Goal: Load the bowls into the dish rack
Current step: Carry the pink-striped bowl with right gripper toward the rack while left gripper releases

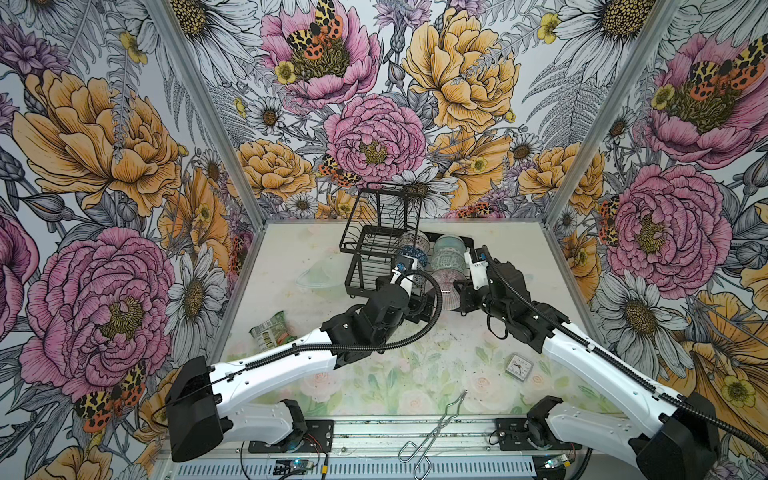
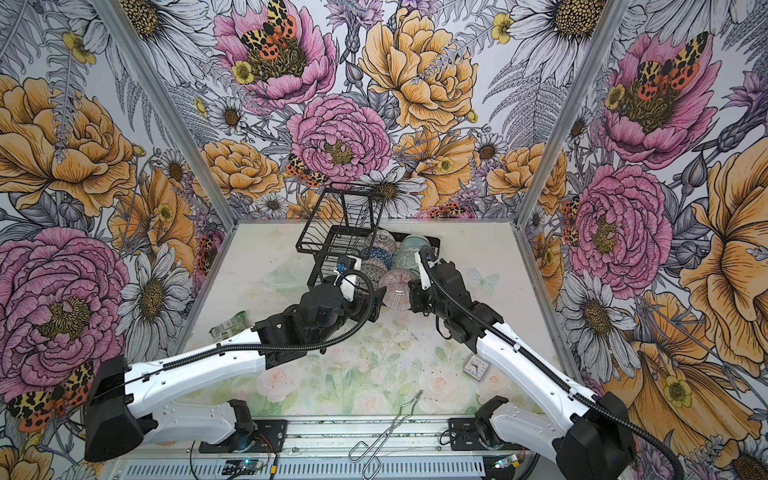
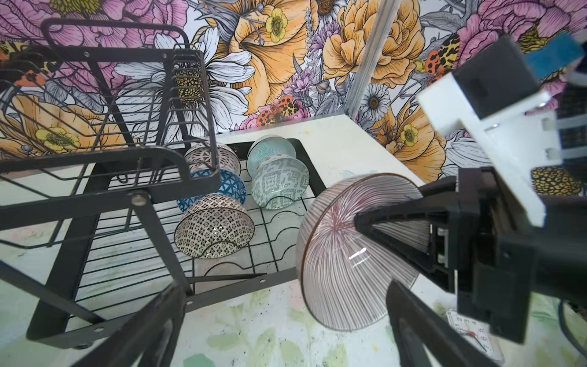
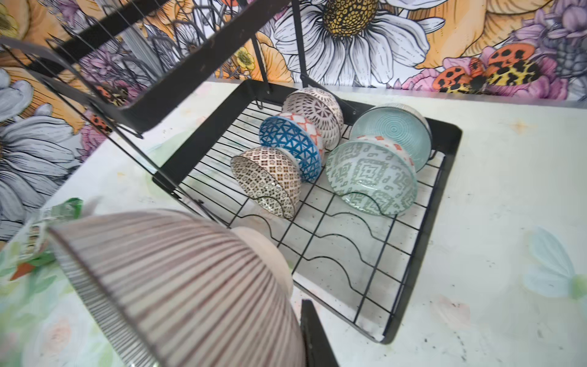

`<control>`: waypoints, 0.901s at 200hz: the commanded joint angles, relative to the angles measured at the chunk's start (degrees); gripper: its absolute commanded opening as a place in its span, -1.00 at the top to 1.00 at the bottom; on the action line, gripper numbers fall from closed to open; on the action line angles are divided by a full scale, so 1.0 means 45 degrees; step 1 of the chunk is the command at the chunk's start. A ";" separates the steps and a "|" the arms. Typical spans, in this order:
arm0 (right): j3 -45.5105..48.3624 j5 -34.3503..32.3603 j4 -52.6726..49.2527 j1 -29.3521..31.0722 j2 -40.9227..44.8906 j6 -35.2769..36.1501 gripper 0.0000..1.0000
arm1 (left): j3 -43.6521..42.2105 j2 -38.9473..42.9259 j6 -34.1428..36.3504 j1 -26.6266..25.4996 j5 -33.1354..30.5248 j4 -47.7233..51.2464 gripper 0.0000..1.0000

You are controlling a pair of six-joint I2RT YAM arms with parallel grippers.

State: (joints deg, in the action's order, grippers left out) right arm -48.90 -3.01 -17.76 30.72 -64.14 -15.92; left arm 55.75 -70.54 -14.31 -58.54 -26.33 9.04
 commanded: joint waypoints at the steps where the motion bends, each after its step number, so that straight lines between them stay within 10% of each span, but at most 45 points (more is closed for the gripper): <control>1: -0.0860 -0.1970 0.0830 -0.0069 -0.0370 0.1954 1.00 | 0.0215 0.0425 0.0347 0.0430 0.0738 0.1779 -0.98; 71: 0.0211 -0.5614 0.6036 -0.0088 -0.2021 0.7307 1.00 | -0.0555 0.1463 0.0415 0.1904 0.2014 0.2328 -0.97; 180: 0.2061 -0.5193 1.3114 -0.0303 -0.5555 1.2912 1.00 | -0.1240 0.2141 0.0212 0.2462 0.2506 0.2412 -0.98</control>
State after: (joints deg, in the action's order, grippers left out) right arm -38.61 -26.33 29.80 29.91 -87.20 37.17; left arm 50.94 -61.89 -13.28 -48.27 -16.78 19.62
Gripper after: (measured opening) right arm 0.144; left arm 0.987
